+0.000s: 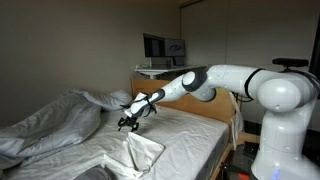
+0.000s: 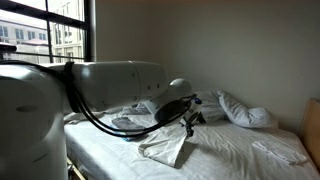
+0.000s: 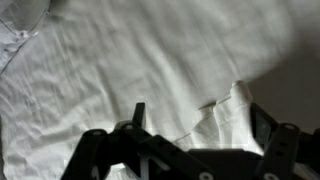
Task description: Fold the cloth
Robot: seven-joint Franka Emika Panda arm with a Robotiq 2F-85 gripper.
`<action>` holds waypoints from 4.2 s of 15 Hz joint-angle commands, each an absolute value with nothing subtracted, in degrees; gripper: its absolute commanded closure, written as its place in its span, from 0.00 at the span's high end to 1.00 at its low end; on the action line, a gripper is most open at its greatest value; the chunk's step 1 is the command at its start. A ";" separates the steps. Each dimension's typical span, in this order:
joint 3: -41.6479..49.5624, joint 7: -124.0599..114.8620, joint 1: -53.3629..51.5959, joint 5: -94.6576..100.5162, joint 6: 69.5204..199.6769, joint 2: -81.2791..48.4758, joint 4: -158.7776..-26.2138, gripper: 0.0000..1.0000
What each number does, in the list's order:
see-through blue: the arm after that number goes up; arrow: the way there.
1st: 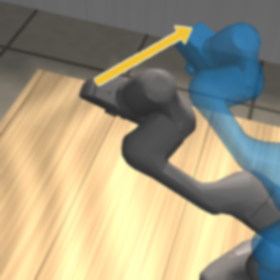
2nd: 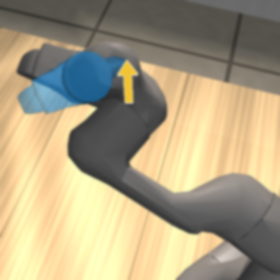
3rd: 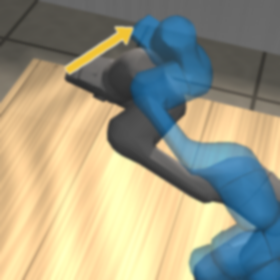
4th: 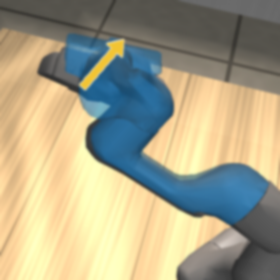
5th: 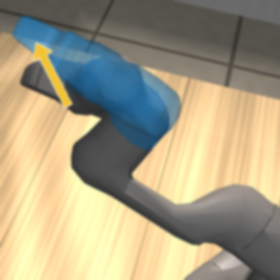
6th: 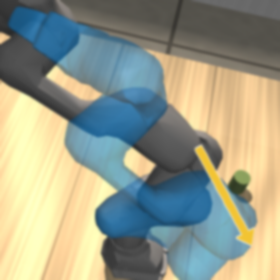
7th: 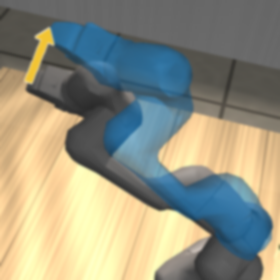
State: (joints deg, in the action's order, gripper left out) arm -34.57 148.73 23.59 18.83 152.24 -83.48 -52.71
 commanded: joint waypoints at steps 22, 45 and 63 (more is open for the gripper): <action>-48.76 149.23 33.24 32.21 161.74 -80.79 -78.41 1.00; 21.76 128.38 -25.66 41.02 181.49 -64.80 -76.08 1.00; 10.11 127.38 -21.56 54.00 157.19 -62.32 -77.39 1.00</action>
